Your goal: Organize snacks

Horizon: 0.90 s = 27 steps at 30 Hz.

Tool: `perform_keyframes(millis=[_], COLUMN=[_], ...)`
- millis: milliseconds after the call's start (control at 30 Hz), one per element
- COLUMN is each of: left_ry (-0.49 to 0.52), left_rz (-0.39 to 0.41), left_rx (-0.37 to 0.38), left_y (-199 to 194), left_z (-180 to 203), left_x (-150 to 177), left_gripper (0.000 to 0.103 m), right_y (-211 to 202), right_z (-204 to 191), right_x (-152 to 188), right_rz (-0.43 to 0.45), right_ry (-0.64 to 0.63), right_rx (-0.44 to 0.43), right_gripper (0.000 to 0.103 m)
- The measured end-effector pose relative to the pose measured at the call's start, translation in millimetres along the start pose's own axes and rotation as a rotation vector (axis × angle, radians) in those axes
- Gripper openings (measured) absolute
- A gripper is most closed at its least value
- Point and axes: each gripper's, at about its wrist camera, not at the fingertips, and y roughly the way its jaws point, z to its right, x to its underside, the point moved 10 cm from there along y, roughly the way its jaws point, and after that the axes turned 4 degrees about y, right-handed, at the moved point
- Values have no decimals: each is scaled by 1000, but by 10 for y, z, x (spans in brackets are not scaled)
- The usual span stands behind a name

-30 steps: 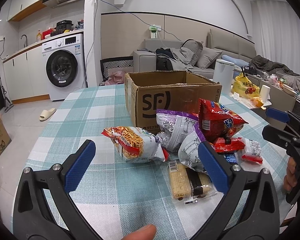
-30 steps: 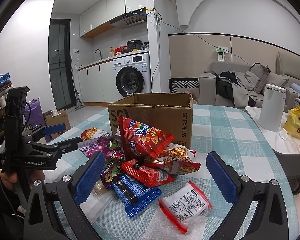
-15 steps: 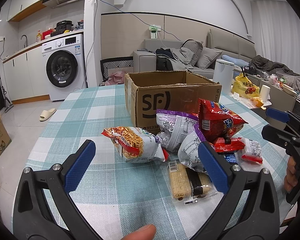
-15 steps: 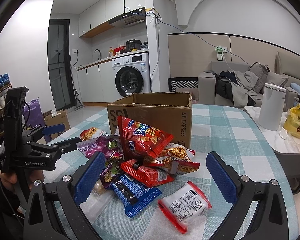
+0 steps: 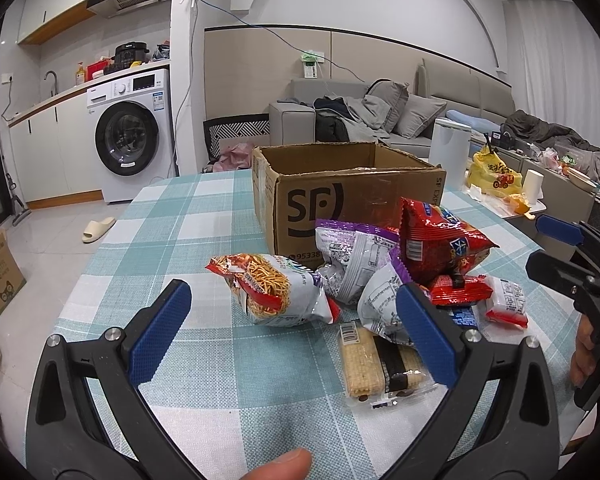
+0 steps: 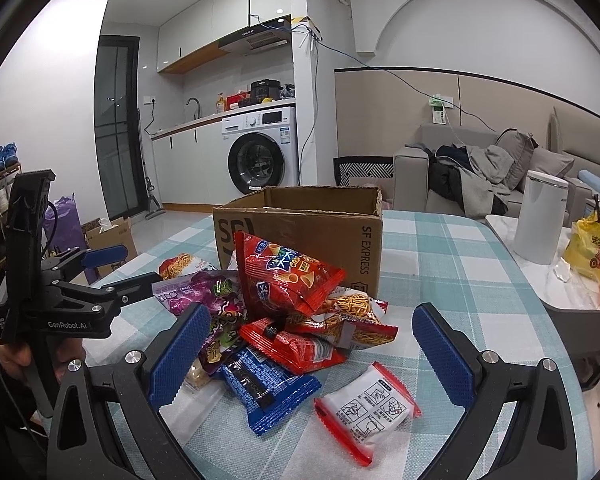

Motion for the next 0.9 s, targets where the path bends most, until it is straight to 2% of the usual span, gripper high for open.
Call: perform_keyframes(millis=[400, 733, 900], left_ry=[35, 53, 18], left_rz=[7, -1, -19], left_rx=[43, 12, 13], left_y=[14, 24, 60], left_z=[92, 116, 40], left_x=[8, 3, 23], left_gripper=[102, 102, 102], right_y=[54, 68, 70], right_z=[92, 158, 189], right_x=[5, 7, 16], right_rz=[-22, -30, -36], right_ry=[35, 71, 81], right_rx=[32, 31, 50], right_gripper=[103, 103, 103])
